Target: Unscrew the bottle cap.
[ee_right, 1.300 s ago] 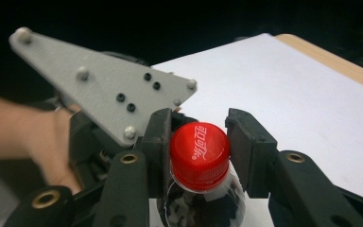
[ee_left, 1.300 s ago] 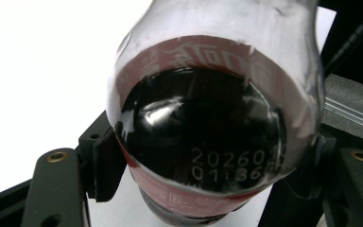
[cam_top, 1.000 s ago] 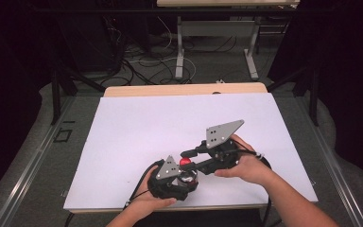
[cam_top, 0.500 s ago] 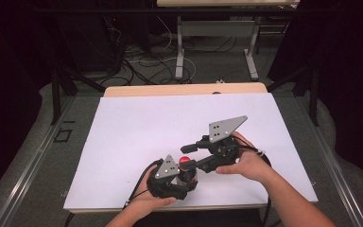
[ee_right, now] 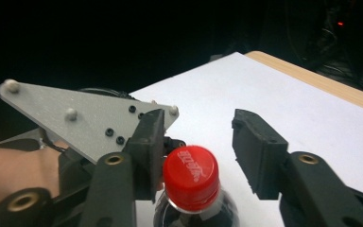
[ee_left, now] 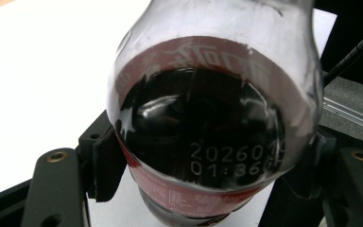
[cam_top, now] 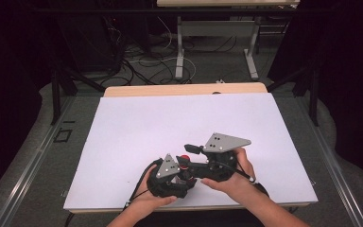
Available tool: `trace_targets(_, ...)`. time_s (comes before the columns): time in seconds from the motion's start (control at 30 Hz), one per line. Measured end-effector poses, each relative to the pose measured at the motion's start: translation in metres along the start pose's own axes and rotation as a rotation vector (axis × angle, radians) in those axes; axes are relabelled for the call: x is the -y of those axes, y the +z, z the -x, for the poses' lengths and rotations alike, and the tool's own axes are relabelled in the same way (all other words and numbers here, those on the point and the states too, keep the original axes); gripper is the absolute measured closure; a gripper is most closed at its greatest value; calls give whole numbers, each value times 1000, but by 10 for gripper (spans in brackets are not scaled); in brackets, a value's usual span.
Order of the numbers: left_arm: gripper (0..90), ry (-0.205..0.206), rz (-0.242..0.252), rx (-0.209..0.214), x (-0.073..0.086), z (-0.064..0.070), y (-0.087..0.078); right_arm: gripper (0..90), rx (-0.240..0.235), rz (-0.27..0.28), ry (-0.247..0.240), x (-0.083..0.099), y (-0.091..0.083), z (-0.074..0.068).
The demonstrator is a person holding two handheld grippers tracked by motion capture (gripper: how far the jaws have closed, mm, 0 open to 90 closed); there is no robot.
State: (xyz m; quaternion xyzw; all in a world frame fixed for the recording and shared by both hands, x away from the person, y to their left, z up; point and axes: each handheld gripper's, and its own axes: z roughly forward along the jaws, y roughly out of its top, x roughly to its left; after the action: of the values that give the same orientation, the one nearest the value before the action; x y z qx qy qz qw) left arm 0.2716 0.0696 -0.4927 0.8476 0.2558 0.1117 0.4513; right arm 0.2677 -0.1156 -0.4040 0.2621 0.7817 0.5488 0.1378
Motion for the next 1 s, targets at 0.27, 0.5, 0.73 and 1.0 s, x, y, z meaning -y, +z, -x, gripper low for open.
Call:
trace_targets(0.27,289,6,9,-7,0,-1,-1,611,10,-23,-50,10,7,-4)
trace_targets(0.5,290,34,3,43,0,0,-3,614,-217,-54,-144,4,6,18)
trace_targets(0.73,290,42,9,62,0,4,-2,614,-472,-75,-233,0,10,48)
trace_targets(1.0,289,35,-1,51,-1,1,-3,497,-418,-39,-184,0,8,42)
